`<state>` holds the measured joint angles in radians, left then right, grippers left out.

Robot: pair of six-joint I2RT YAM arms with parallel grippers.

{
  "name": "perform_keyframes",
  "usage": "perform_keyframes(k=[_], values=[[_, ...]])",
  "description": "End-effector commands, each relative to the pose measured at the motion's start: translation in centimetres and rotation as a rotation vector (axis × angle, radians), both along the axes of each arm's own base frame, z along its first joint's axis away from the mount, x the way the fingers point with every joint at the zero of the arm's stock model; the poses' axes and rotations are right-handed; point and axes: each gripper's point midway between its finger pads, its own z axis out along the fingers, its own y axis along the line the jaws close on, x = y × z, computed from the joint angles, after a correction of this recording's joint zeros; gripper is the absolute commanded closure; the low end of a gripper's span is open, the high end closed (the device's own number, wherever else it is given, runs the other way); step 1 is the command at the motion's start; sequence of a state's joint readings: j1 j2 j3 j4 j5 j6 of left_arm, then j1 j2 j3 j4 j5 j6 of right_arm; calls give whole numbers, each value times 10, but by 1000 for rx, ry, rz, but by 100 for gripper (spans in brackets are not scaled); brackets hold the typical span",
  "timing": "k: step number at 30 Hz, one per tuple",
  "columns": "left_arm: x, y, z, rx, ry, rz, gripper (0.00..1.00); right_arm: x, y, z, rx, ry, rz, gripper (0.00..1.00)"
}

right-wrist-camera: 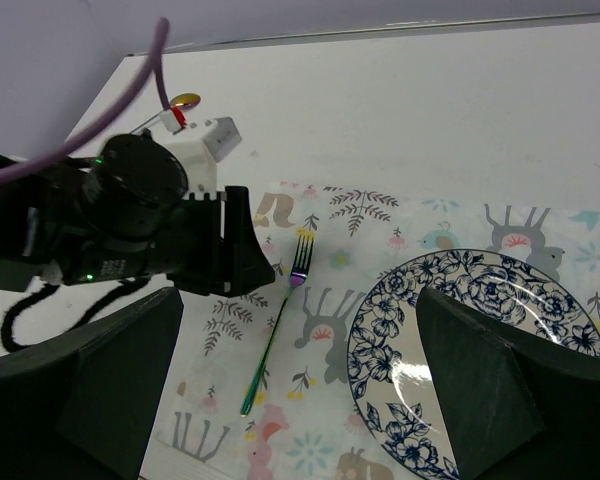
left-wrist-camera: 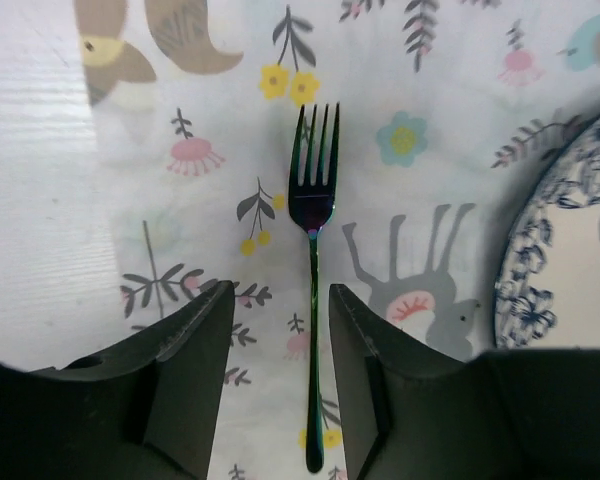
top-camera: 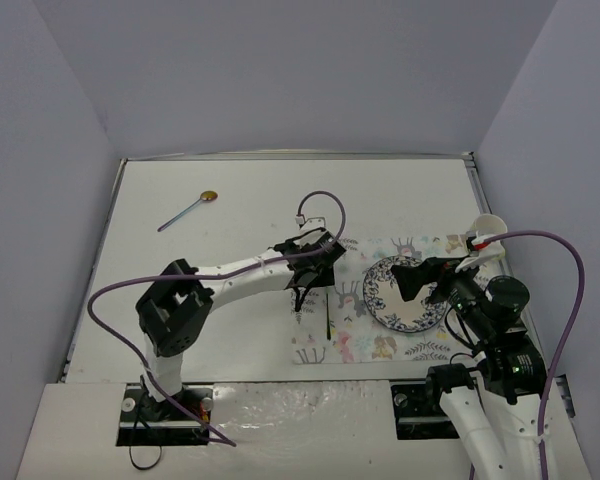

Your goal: Set the dinner table for one person

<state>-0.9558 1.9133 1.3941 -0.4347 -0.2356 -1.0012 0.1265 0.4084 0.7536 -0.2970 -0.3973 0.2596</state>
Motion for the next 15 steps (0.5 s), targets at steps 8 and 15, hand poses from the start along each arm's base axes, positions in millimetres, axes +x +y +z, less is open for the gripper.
perform_keyframes(k=[8, 15], values=[[77, 149, 127, 123, -350, -10, 23, -2, 7, 34, -33, -123, 63, 0], [129, 255, 135, 318, -391, 1, 9, 0, 4, 34, -50, -130, 48, 0]])
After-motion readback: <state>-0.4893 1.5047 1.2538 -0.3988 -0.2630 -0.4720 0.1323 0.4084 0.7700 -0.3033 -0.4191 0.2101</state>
